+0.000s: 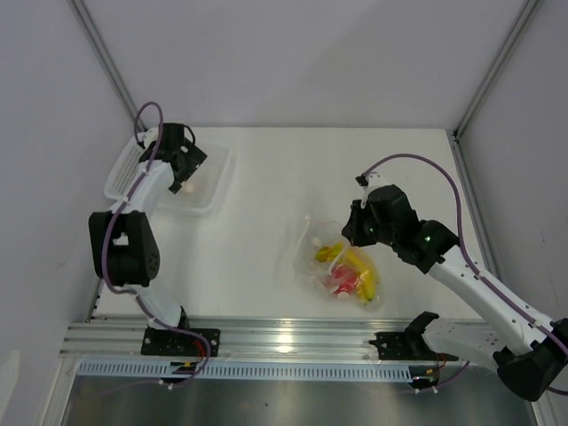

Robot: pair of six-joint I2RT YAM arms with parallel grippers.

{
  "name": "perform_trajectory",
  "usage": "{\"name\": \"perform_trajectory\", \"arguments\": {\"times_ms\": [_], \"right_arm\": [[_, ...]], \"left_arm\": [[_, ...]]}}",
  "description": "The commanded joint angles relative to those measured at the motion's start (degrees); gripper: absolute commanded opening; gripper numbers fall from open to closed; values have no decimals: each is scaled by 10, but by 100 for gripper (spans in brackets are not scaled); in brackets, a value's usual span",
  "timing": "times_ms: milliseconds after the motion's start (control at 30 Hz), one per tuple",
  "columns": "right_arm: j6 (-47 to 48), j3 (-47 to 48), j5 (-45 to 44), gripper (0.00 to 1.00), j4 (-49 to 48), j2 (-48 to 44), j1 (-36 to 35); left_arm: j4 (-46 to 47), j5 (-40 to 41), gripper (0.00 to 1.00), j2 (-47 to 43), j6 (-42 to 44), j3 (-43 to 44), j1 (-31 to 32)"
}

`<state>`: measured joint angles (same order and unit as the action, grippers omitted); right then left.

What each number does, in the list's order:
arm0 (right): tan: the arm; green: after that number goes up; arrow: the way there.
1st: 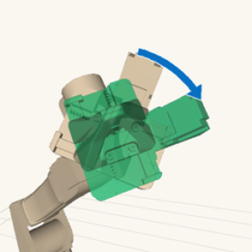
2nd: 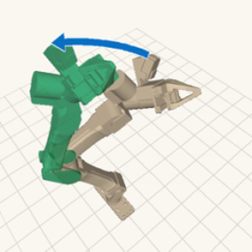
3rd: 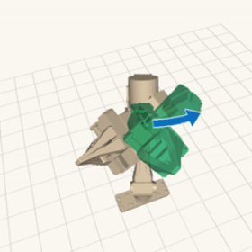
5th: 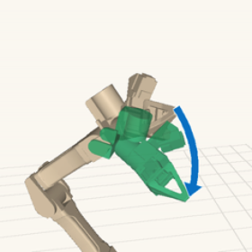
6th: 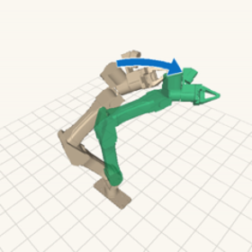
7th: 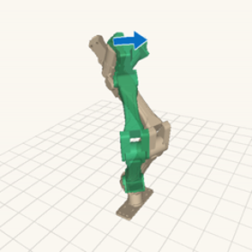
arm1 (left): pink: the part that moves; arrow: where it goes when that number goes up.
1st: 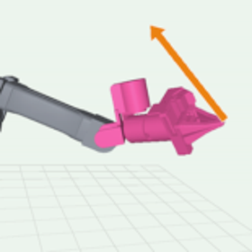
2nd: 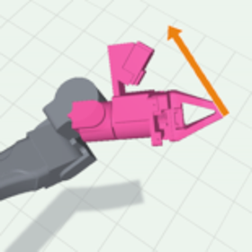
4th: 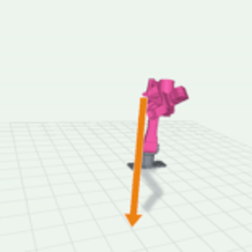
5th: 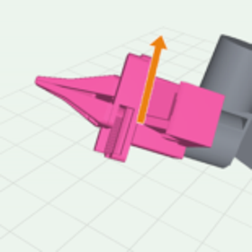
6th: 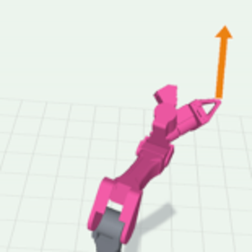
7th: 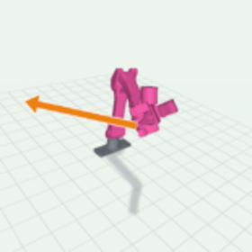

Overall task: Place the food in the zip-top bag and seal the zipper
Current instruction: Pick up the fake vegetable from the bin.

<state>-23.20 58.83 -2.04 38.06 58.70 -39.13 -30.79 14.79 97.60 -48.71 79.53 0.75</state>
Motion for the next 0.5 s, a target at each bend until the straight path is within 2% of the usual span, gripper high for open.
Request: {"name": "perform_trajectory", "arguments": {"times_ms": [0, 200, 467], "right_arm": [[22, 29, 5, 0, -19, 1, 10], [42, 25, 34, 0, -30, 5, 28], [54, 11, 72, 0, -46, 11, 70]], "left_arm": [[-11, 21, 99, 61, -23, 77, -6], [-9, 33, 100, 152, -9, 142, -35], [-49, 34, 100, 192, -30, 186, -56]]}}
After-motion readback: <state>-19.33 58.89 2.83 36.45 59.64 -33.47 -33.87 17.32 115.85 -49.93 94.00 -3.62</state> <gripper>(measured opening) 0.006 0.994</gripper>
